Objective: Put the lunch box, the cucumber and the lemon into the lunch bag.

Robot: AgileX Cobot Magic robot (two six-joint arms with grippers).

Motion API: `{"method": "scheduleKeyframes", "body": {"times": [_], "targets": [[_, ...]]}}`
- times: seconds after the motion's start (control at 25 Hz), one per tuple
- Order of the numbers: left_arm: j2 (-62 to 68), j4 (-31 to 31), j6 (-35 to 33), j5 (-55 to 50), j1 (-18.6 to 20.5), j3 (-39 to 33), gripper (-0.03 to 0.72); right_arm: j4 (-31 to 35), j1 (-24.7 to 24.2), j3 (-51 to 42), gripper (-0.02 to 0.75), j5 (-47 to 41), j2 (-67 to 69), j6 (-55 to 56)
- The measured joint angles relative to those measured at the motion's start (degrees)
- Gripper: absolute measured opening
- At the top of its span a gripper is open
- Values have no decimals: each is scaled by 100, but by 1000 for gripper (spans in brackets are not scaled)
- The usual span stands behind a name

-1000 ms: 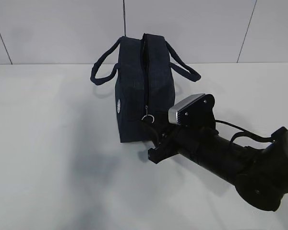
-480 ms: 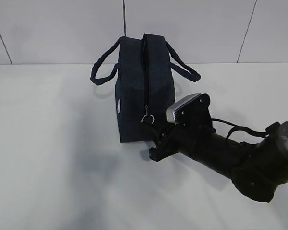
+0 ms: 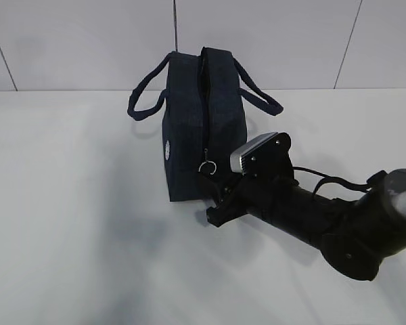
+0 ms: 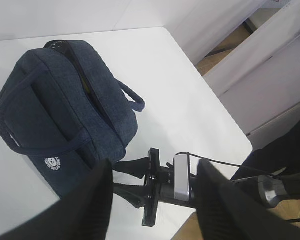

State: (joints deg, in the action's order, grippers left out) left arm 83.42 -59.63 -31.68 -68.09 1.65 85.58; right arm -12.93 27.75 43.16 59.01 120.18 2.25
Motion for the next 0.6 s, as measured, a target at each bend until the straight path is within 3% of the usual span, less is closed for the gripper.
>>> {"method": "scheduleKeyframes", "body": {"times": [0.6], "targets": [[0, 0, 0, 0, 0, 0, 380, -636, 0, 226, 348, -22, 94, 301]]}}
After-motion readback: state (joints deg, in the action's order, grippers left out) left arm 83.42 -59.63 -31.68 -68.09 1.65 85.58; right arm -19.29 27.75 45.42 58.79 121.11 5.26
